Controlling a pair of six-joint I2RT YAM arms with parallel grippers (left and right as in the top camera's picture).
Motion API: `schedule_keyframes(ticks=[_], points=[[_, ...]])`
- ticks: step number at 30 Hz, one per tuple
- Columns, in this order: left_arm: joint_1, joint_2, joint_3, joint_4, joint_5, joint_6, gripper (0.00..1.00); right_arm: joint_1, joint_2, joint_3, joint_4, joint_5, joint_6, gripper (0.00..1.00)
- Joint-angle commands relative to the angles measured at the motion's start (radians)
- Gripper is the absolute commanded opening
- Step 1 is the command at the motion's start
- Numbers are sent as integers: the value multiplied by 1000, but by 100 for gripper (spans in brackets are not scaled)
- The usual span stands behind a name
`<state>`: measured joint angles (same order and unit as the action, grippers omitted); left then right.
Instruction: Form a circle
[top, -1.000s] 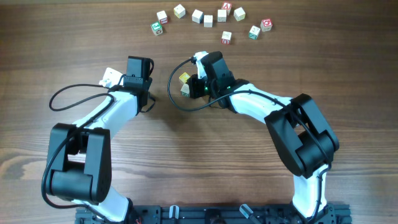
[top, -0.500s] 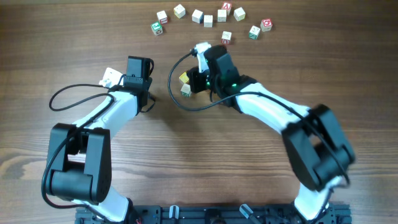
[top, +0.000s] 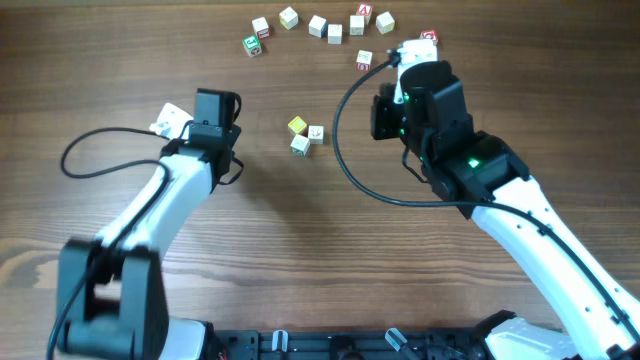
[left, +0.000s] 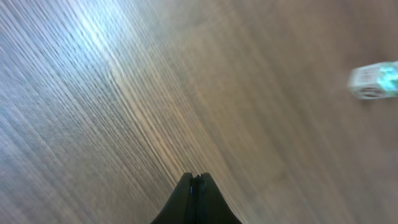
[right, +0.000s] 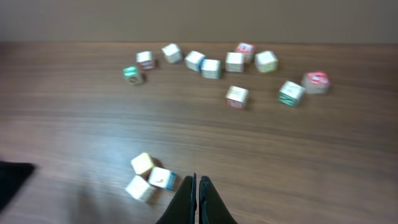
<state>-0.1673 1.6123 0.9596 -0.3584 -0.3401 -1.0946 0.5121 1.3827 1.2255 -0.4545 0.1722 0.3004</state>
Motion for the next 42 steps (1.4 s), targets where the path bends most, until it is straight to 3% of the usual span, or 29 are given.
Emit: schedule_keyframes(ticks=[1, 12, 17, 26, 34, 42], points=[[-1, -146, 4, -43, -18, 134, 4, -5, -29, -1, -35, 117, -12, 4], [-1, -450, 4, -244, -71, 175, 4, -6, -16, -1, -46, 90, 49, 5], [-1, -452, 4, -291, -77, 175, 4, -6, 73, -4, 10, 90, 96, 5], [-1, -452, 4, -295, -81, 175, 7, -6, 432, -3, 263, 85, 227, 4], [-1, -452, 4, -312, -80, 175, 4, -27, 507, -3, 418, 54, 226, 5], [-1, -452, 4, -313, -80, 175, 4, -69, 626, -3, 504, -128, 224, 5]])
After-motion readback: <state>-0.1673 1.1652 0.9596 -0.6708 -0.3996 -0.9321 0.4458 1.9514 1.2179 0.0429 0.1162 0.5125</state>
